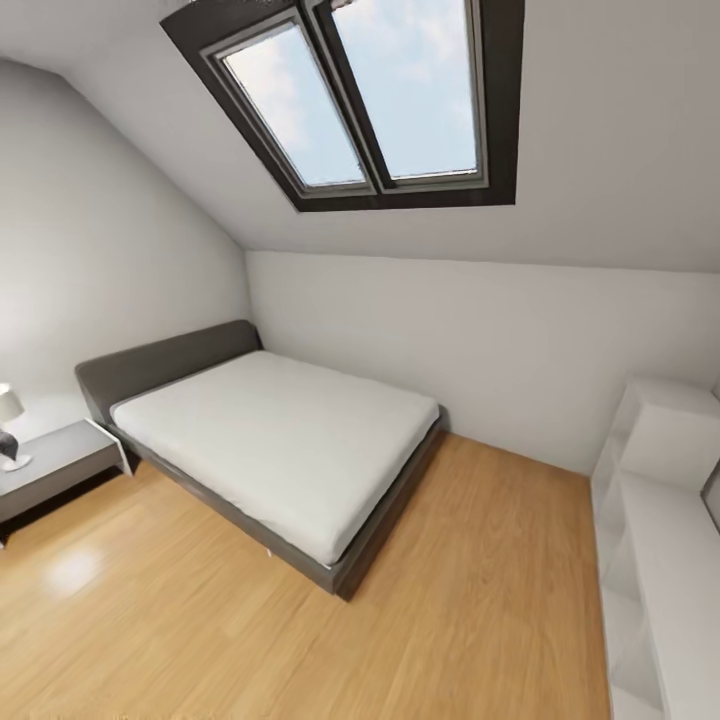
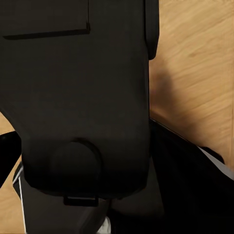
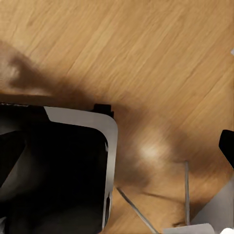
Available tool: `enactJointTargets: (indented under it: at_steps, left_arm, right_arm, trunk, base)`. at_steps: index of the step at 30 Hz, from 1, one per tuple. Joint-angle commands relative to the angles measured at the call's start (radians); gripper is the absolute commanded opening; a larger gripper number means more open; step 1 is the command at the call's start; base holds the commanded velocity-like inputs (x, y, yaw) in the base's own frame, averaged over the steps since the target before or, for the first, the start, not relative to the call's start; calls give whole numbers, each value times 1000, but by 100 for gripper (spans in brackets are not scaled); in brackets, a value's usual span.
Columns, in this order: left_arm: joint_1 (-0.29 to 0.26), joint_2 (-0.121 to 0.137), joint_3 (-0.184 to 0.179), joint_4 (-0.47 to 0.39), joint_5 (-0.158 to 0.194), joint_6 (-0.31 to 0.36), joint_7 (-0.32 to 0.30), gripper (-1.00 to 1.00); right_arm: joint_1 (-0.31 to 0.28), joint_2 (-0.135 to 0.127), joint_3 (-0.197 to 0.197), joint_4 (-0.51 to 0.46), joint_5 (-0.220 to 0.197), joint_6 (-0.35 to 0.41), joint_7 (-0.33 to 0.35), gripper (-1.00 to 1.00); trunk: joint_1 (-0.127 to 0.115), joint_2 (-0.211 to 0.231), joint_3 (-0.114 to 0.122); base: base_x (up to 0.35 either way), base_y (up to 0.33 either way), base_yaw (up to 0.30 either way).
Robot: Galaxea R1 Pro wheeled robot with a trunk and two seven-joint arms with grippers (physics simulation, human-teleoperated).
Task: Attach the digital camera to the camera tripod in the bedroom.
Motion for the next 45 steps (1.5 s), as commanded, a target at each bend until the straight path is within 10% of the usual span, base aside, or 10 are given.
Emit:
enactJointTargets:
  at_steps: [1,45]
  left_arm:
    - [0,-1,-8,0,9,3,-4,-100]
    - [0,-6,-8,0,10,2,0,-100]
  right_arm:
    - [-1,0,-3,3,10,-3,2,100]
    - [-1,10,-3,3,11,-2,2,100]
  trunk:
    - [0,-1,0]
    - [0,-1,0]
  base:
    - [0,0,268]
    - [80,0,268]
